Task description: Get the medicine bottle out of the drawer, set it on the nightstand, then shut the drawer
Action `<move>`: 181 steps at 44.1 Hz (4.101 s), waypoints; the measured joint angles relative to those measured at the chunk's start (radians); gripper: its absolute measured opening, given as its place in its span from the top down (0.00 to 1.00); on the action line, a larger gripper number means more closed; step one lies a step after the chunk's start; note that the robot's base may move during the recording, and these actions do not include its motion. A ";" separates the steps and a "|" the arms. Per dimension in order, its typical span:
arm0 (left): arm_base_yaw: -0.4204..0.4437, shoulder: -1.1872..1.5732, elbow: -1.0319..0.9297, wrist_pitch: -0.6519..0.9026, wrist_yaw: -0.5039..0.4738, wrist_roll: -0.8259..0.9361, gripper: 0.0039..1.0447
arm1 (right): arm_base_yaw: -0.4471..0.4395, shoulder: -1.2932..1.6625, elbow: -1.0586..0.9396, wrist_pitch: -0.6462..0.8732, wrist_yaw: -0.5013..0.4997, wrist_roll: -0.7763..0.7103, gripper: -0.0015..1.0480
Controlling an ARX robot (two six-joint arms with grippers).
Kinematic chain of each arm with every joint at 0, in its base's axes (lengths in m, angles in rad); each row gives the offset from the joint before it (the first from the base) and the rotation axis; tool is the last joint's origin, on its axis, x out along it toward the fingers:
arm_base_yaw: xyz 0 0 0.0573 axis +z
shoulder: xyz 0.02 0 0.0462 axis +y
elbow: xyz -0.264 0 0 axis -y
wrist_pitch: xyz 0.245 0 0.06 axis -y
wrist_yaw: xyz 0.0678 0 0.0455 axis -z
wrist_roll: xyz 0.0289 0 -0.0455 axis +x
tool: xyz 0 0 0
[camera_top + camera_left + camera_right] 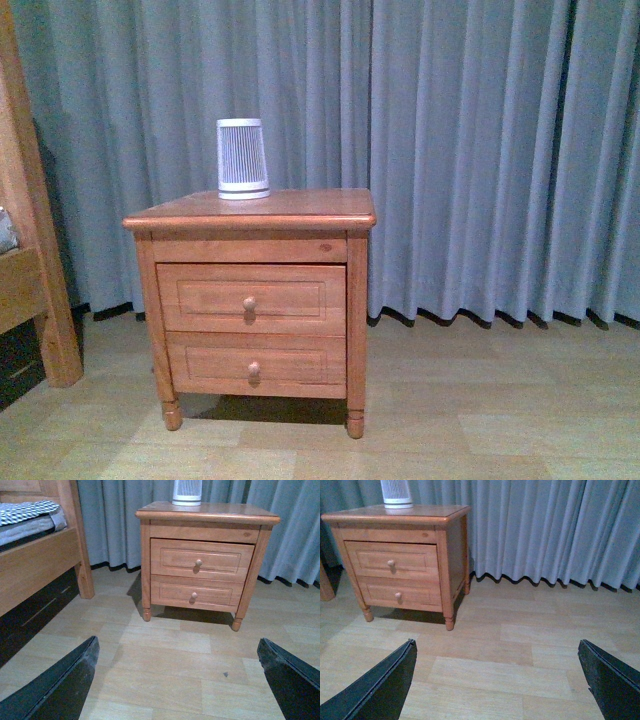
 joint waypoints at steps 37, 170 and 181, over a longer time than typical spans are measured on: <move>0.000 0.000 0.000 0.000 0.000 0.000 0.06 | 0.000 0.000 0.000 0.000 0.000 0.000 0.07; -0.188 2.482 1.138 1.133 -0.048 -0.047 0.06 | 0.000 0.000 0.000 0.000 0.000 0.000 0.07; -0.182 2.496 1.170 1.113 -0.037 -0.050 0.23 | 0.000 0.000 0.000 0.000 0.000 0.000 0.07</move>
